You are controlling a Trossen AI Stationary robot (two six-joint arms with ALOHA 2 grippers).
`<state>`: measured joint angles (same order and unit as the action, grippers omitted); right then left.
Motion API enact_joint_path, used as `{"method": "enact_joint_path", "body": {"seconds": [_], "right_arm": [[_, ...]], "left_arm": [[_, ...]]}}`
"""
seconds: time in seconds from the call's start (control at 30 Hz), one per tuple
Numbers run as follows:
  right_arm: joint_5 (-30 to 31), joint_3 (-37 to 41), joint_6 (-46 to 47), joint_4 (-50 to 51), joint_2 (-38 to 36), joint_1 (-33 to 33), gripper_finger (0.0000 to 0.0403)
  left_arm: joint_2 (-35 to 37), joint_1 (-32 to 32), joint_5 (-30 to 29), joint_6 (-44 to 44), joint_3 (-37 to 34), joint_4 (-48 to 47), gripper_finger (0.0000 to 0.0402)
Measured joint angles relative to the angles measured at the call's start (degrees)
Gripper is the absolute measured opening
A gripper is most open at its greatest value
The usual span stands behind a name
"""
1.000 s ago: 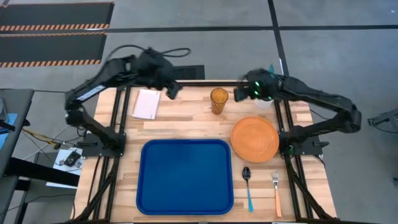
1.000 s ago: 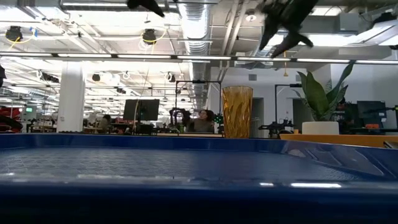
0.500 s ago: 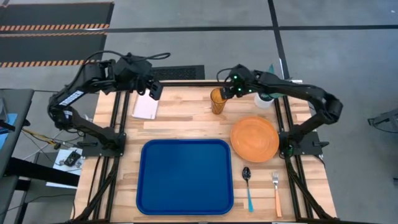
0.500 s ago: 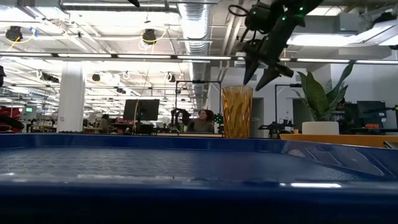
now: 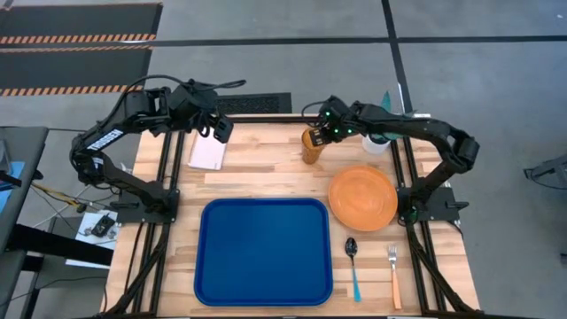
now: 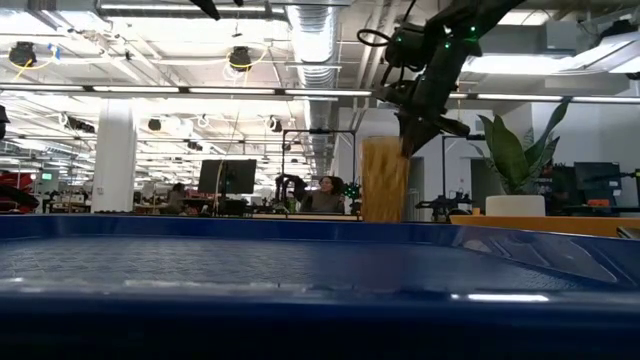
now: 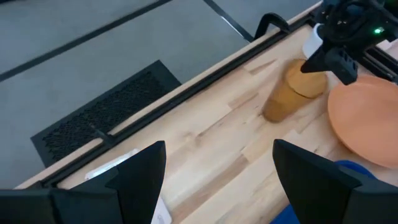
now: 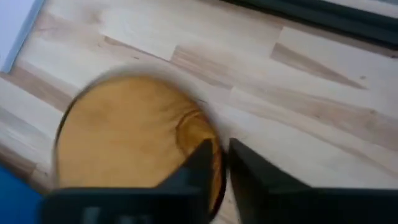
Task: Pick and place plate/cup/fork/spoon on tray
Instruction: Put the orange glass cup on the top right of the blue tray
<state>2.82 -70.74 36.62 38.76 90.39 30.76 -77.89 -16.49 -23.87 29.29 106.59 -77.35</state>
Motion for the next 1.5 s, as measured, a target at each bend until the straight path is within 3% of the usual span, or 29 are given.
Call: {"method": "enact_joint_path", "body": {"seconds": [0.07, 0.27, 0.57, 0.8, 1.07, 1.27, 1.5], "right_arm": [[-0.1, 0.02, -0.82, -0.16, -0.22, 0.02, 0.0018], [-1.27, -3.12, -1.92, 3.32, -0.44, -0.09, 0.0012], [-1.44, -23.81, -7.56, 13.94, 1.43, -9.55, 0.0009], [-1.64, -39.87, -10.12, 18.0, 11.23, -22.25, 0.0015], [-1.29, -54.77, -12.65, 17.65, 27.23, -31.58, 0.0014], [-1.1, -62.1, -14.7, 18.11, 36.52, -34.71, 0.002], [-1.06, -63.6, -16.02, 19.54, 40.86, -34.94, 0.0019]], "left_arm": [[0.0, 0.0, -0.87, -0.12, 0.0, -0.08, 0.0282], [0.0, 0.0, -0.54, -1.74, 0.0, -1.41, 0.0282], [3.55, 0.0, -1.06, -1.39, 0.0, -5.11, 0.0282], [8.9, 0.0, -1.65, 0.51, 0.0, -5.28, 0.0282], [11.41, 0.0, -1.32, 0.87, 0.0, -6.96, 0.0282], [11.47, 0.0, -0.75, 2.48, 0.0, -8.24, 0.0282], [11.17, 0.0, -0.71, 3.25, 0.0, -8.53, 0.0282]]}}
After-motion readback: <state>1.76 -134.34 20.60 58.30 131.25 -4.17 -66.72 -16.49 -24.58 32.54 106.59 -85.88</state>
